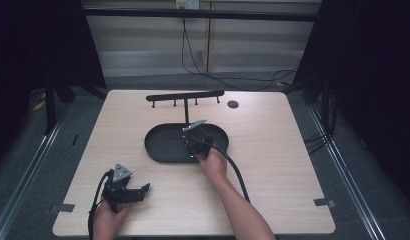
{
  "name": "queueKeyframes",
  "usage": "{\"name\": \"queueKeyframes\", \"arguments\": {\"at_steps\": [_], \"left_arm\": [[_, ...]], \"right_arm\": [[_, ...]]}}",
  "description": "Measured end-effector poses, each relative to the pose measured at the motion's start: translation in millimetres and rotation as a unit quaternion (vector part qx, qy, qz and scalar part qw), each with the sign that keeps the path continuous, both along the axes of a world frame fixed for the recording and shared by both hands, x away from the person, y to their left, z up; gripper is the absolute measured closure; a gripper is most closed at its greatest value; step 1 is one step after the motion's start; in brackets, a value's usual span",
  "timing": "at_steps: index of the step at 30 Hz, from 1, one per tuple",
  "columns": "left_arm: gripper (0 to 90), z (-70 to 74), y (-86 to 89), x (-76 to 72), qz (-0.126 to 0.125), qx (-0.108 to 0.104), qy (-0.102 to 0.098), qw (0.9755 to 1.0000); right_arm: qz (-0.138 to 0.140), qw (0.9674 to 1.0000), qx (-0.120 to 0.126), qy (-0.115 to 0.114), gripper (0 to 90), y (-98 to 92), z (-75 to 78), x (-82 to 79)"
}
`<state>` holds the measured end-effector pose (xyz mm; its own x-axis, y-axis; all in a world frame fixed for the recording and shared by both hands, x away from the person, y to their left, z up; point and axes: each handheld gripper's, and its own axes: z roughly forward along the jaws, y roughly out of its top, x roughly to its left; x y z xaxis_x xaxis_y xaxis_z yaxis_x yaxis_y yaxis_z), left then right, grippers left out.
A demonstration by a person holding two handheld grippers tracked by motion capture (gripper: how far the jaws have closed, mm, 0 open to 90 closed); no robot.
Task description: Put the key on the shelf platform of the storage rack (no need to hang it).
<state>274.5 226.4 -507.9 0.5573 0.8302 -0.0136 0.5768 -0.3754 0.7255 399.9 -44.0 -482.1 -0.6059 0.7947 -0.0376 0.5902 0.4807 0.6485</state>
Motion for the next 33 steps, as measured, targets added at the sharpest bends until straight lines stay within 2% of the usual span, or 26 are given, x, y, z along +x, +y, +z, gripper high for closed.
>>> {"name": "queueKeyframes", "arguments": {"at_steps": [5,8,10,12,13,16,18,21,22,33], "left_arm": [[17.4,0.0,0.0,0.0,0.0,0.0,0.0,1.0],[17.4,0.0,-0.1,0.0,0.0,0.0,0.0,1.0],[17.4,0.0,0.0,0.0,0.0,0.0,0.0,1.0],[17.4,0.0,0.0,0.0,0.0,0.0,0.0,1.0],[17.4,0.0,0.0,0.0,0.0,0.0,0.0,1.0],[17.4,0.0,0.0,0.0,0.0,0.0,0.0,1.0],[17.4,0.0,0.0,0.0,0.0,0.0,0.0,1.0],[17.4,0.0,0.0,0.0,0.0,0.0,0.0,1.0],[17.4,0.0,0.0,0.0,0.0,0.0,0.0,1.0],[17.4,0.0,0.0,0.0,0.0,0.0,0.0,1.0]], "right_arm": [[-0.004,1.0,-0.002,-0.003,77.2,-0.7,1.0,-0.1],[-0.012,0.9999,-0.006,-0.004,67.8,-1.9,1.1,0.4],[-0.014,0.9999,-0.006,-0.003,65.6,-2.2,1.1,0.7],[-0.017,0.9998,-0.005,-0.005,60.5,-2.9,1.3,0.8],[-0.021,0.9997,-0.01,-0.009,53.3,-3.0,1.7,0.5],[-0.022,0.9996,-0.013,-0.012,49.0,-3.4,2.0,0.3],[-0.028,0.9993,-0.017,-0.017,40.6,-3.7,2.6,-0.3],[-0.026,0.9992,-0.019,-0.024,36.2,-4.3,3.3,-1.3],[-0.028,0.999,-0.022,-0.026,30.5,-4.3,3.7,-1.9],[-0.013,0.9997,-0.005,-0.02,16.9,-8.4,8.1,-6.6]]}}
